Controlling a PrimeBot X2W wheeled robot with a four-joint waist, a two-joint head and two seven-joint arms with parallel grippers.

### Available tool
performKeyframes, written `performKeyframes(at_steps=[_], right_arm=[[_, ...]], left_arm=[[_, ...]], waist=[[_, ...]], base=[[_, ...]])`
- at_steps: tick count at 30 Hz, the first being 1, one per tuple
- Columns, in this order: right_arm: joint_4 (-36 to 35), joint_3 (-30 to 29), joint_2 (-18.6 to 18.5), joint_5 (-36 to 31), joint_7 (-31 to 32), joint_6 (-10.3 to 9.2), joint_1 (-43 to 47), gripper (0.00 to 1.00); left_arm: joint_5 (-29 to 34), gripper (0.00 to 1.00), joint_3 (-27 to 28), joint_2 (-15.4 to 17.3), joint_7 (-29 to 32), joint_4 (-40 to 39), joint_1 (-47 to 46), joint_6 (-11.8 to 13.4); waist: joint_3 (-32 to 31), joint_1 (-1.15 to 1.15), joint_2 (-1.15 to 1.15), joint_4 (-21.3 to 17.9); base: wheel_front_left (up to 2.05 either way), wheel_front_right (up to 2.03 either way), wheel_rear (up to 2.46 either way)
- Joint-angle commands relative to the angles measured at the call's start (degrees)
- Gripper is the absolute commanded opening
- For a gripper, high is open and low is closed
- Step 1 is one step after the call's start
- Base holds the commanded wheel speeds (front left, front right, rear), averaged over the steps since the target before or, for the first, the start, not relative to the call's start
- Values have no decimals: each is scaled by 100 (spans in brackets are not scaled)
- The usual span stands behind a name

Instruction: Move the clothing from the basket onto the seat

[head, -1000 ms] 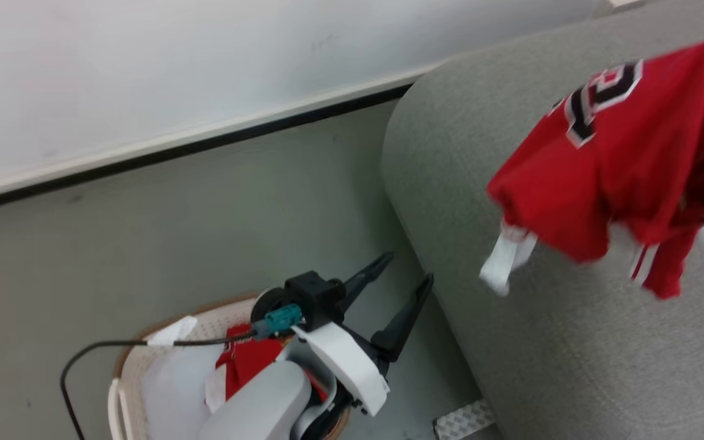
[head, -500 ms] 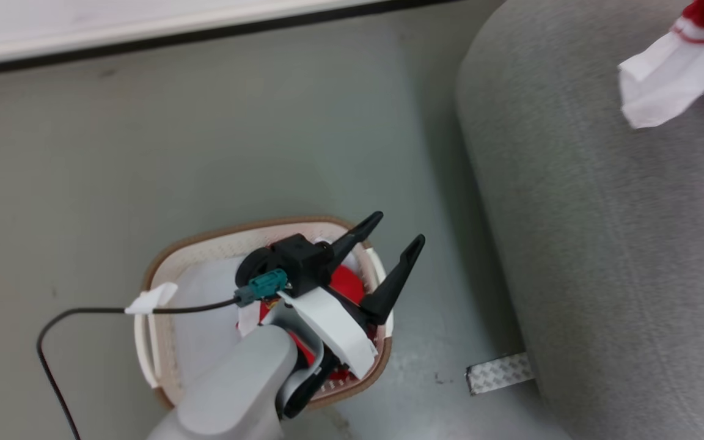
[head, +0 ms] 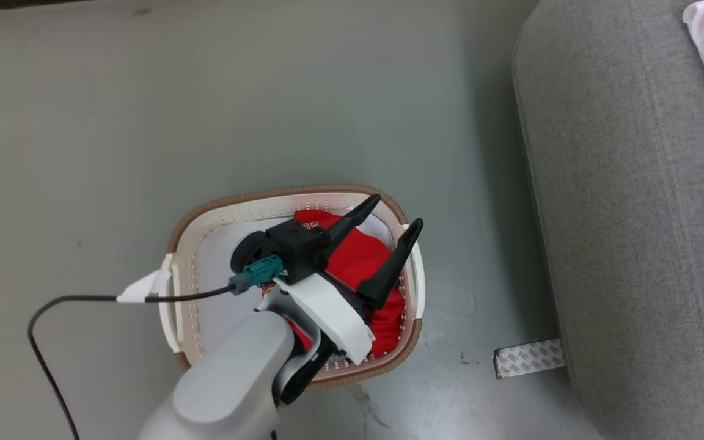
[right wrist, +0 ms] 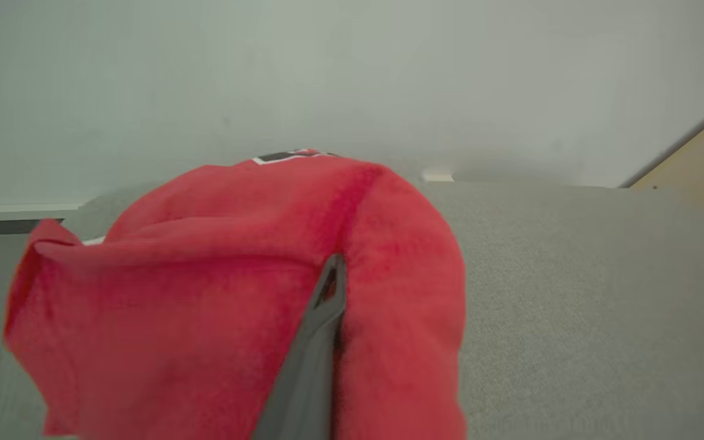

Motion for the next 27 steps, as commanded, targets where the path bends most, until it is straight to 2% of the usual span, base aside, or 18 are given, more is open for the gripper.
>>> performKeyframes(at_steps=[1, 6, 7, 9, 10, 11, 19, 27], right_arm=[[104, 36, 35, 96, 82, -12, 71, 0], [439, 149, 81, 338, 419, -12, 122, 2], [457, 150, 93, 410, 437, -12, 115, 18], [475, 198, 128, 467, 409, -12, 107, 42], [487, 233, 137, 490, 416, -12, 111, 61], [491, 272, 146, 518, 471, -12, 124, 100], [336, 749, 166, 831, 1007, -12, 494, 100], [-70, 1400, -95, 959, 1355, -12, 1035, 100]], left_arm=[[16, 100, 7, 46, -20, -19, -63, 11], [17, 100, 19, 110, -18, -46, -101, 45], [12, 100, 20, 118, -18, -46, -97, 51], [-3, 100, 22, 138, -18, -30, -91, 51], [-5, 100, 18, 149, -18, -21, -97, 50], [-14, 100, 17, 155, -17, -9, -101, 49], [-159, 100, 82, 107, -72, 160, 151, 49], [-368, 100, 204, 60, -114, 305, 624, 68]], waist=[[34, -1, 0, 19], [120, -1, 0, 7], [125, -1, 0, -3], [103, -1, 0, -34], [74, -1, 0, -51], [32, -1, 0, -68], [-701, -1, 0, -196], [-1672, -1, 0, -293]], base=[[0, 0, 0], [0, 0, 0], [0, 0, 0], [0, 0, 0], [0, 0, 0], [0, 0, 0], [0, 0, 0], [0, 0, 0]])
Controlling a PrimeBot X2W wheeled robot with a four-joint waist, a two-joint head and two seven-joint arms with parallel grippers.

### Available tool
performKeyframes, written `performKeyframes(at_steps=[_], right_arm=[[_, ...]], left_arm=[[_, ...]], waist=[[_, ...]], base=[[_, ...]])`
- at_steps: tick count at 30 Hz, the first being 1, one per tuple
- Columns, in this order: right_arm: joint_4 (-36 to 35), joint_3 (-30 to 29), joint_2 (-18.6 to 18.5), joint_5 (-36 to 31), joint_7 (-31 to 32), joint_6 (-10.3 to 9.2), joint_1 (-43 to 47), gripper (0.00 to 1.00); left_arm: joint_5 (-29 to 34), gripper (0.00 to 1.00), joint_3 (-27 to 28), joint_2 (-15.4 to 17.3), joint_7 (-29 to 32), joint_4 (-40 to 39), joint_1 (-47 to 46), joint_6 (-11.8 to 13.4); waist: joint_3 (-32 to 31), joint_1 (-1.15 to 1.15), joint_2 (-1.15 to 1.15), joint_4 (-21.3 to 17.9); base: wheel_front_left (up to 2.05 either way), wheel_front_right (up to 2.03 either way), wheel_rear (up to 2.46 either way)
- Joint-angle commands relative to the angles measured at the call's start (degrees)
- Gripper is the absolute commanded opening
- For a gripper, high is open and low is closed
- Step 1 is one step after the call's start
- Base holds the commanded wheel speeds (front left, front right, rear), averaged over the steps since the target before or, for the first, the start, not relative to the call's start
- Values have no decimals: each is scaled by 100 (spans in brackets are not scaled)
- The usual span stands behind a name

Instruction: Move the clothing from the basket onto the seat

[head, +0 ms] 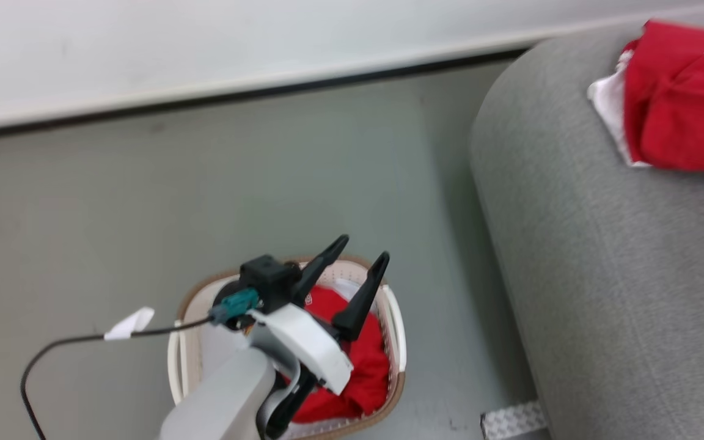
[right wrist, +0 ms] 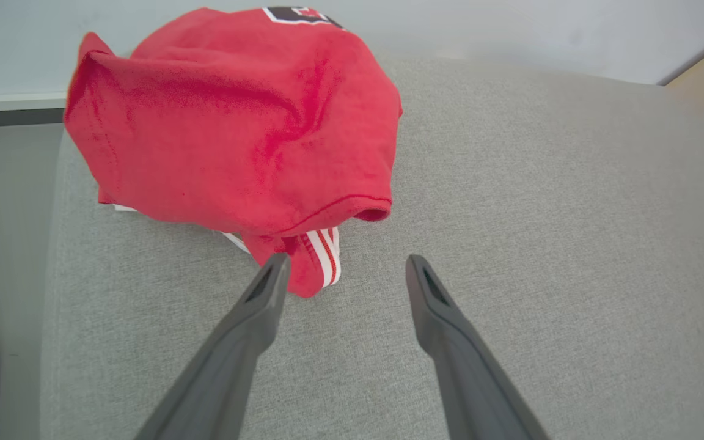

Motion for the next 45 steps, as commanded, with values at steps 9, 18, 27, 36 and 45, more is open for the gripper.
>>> performKeyframes(at_steps=[9, 18, 27, 36, 45], right_arm=[[-968, 404, -178, 327, -485, -12, 452, 100], [-1971, 524, -144, 402, -1300, -12, 856, 100], [-2303, -192, 285, -205, -2336, -12, 1600, 100], [-3290, -2074, 1367, -1679, -2416, -13, 3054, 100], [-4422, -3459, 2664, -2785, -2419, -13, 4637, 100]], left_arm=[[-298, 100, 504, 45, -39, -26, 707, 177], [-255, 100, 1247, 266, -38, -311, 1283, 423], [187, 100, 1886, 368, -38, -594, 1760, 720], [796, 100, 2725, 159, -38, -1017, 2315, 800], [1596, 100, 3881, -378, -39, -1514, 2876, 450]], waist=[[-1417, 0, 0, 9], [-1933, 0, 0, 326], [-2046, 0, 0, 601], [-2020, 0, 0, 727], [-1929, 0, 0, 684]], base=[[0, 0, 0], [0, 0, 0], [0, 0, 0], [0, 0, 0], [0, 0, 0]])
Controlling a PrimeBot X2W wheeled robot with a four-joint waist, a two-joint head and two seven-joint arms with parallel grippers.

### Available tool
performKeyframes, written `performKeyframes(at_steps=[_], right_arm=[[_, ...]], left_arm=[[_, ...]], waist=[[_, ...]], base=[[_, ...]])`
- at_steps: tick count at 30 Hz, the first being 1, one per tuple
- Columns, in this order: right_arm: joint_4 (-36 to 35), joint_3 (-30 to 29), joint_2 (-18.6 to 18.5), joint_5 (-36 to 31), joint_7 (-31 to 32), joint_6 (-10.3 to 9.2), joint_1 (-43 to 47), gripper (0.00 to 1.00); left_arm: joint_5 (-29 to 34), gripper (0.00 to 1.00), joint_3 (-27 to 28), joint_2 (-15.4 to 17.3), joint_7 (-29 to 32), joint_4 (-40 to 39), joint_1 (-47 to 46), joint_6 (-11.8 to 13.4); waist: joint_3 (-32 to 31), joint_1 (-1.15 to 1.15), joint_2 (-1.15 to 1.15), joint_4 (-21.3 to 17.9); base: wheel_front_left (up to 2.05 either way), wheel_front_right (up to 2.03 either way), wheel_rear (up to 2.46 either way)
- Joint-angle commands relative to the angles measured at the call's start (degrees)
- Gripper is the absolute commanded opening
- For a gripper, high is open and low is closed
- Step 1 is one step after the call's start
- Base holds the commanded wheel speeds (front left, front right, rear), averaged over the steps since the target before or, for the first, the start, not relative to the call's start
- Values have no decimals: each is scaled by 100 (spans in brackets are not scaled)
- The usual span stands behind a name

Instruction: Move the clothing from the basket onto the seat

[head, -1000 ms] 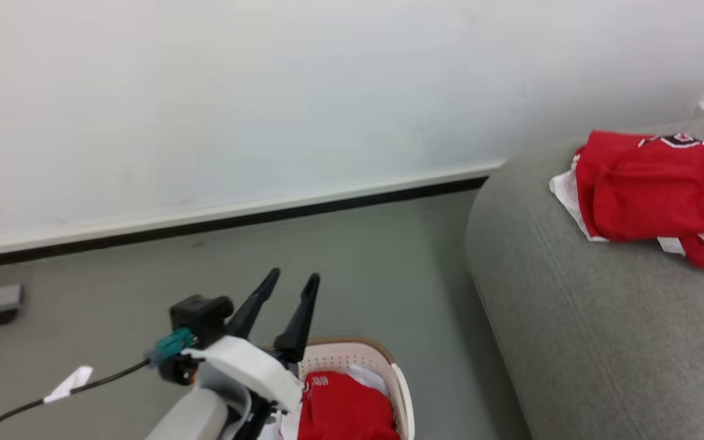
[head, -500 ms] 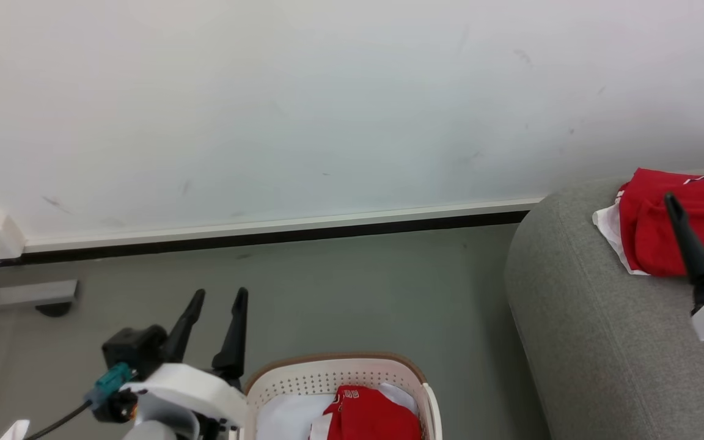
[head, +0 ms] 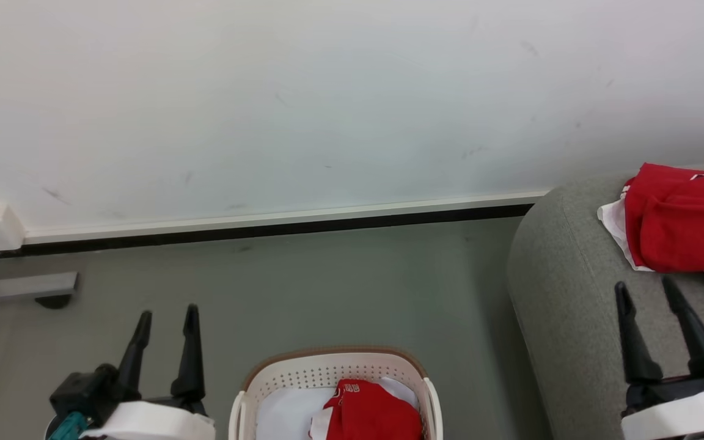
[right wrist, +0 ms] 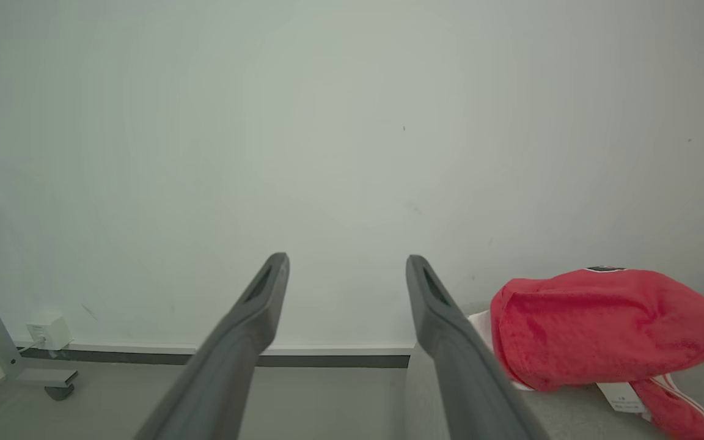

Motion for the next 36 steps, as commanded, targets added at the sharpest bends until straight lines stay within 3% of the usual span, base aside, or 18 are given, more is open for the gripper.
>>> performKeyframes(at_steps=[1, 11, 36], right_arm=[[-63, -9, 17, -100, -17, -13, 87, 100], [-199, 75, 595, -360, -18, -13, 223, 100], [-200, 68, 668, -278, -18, -13, 95, 100]], left_arm=[[75, 100, 71, -26, -5, -2, 66, -34], [438, 100, 505, -256, -5, 81, 14, -345], [375, 100, 483, -284, -5, 218, -108, -418]], waist=[[25, 1, 0, -34], [266, 1, 0, -139], [399, 1, 0, -191]], base=[[0, 0, 0], [0, 0, 0], [0, 0, 0]])
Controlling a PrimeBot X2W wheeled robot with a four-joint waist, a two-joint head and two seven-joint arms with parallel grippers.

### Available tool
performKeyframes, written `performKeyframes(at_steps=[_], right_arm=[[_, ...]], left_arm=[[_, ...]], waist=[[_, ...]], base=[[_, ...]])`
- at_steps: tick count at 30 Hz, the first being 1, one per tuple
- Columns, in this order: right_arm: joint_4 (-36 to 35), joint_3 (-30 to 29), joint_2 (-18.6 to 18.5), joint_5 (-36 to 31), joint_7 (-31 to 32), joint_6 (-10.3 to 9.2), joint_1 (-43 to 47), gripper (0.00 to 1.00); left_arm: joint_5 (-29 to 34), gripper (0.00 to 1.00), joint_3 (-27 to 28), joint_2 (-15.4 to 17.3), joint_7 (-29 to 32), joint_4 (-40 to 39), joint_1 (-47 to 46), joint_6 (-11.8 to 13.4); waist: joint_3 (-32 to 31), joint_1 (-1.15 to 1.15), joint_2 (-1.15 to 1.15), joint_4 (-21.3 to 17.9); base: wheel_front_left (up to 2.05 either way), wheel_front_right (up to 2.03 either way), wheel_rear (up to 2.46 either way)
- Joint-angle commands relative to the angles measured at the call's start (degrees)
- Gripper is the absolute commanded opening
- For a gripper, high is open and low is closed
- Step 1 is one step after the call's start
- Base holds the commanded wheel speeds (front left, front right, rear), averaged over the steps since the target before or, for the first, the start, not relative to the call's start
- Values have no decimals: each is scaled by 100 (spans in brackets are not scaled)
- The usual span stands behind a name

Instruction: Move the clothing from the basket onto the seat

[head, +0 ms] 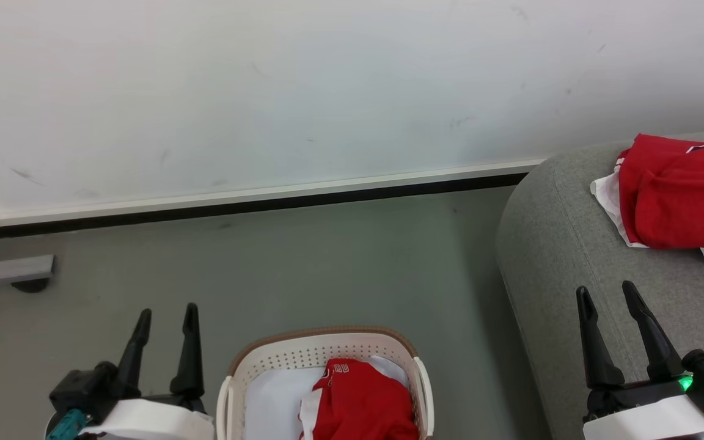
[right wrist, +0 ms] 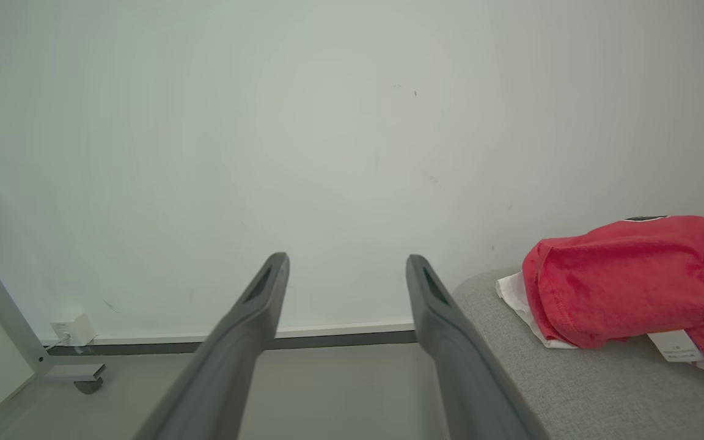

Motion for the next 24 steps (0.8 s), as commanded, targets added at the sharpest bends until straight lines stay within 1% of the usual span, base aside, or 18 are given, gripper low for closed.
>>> performKeyframes(at_steps=[1, 12, 24], right_arm=[[4, -8, -5, 59, -18, -13, -59, 100], [21, 13, -12, 74, -19, -13, -142, 100], [-77, 7, -71, 54, -18, -13, -394, 100]], left_arm=[[-5, 100, 19, 13, -5, 18, -52, 16], [48, 100, -40, 15, -5, 236, -154, 2], [292, 100, -234, 37, -5, 1031, -554, -68]], waist=[[17, 0, 0, -20], [216, 0, 0, -313], [754, 0, 0, -926]], base=[[0, 0, 0], [0, 0, 0], [0, 0, 0]])
